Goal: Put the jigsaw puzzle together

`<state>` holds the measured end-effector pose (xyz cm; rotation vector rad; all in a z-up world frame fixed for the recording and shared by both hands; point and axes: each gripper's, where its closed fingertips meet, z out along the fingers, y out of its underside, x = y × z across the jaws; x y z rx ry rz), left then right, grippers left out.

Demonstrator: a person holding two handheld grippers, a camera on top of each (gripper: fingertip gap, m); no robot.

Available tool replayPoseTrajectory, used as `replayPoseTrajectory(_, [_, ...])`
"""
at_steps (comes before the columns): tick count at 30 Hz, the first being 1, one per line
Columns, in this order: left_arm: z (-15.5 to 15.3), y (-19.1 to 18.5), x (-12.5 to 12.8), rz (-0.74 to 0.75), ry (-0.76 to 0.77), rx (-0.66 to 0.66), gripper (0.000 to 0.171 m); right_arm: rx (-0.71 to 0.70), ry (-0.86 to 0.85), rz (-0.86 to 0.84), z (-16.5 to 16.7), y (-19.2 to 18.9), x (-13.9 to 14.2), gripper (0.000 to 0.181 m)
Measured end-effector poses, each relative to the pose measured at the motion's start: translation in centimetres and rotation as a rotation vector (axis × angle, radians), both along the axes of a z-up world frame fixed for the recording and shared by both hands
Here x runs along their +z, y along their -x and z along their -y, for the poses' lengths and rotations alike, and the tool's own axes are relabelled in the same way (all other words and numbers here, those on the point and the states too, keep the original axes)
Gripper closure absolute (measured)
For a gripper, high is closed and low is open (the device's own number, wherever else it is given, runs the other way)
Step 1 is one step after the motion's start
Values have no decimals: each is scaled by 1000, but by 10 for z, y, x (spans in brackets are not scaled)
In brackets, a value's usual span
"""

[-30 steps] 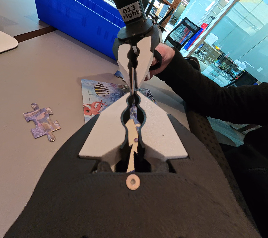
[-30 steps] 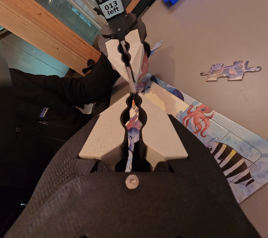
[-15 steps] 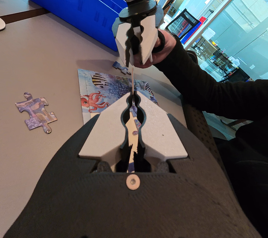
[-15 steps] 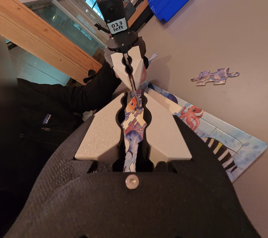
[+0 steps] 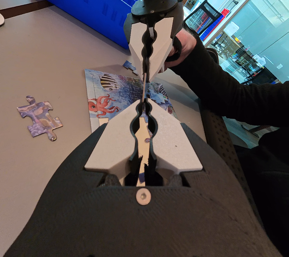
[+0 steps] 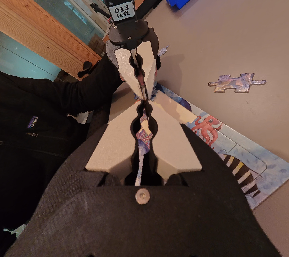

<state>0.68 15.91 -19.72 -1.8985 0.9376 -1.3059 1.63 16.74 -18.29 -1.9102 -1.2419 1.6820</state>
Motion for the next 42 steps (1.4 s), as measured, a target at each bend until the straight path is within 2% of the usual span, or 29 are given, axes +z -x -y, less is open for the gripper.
replayPoseTrajectory(16, [-12, 24, 9, 23, -9, 69, 163, -24, 34, -20, -2, 13, 0, 181])
replayPoseTrajectory(25, [-8, 19, 6, 9, -16, 44, 170, -12, 36, -3, 0, 15, -4, 181])
replayPoseTrajectory(42, [1, 10, -8, -46, -8, -11, 171, -37, 14, -22, -4, 19, 0, 181])
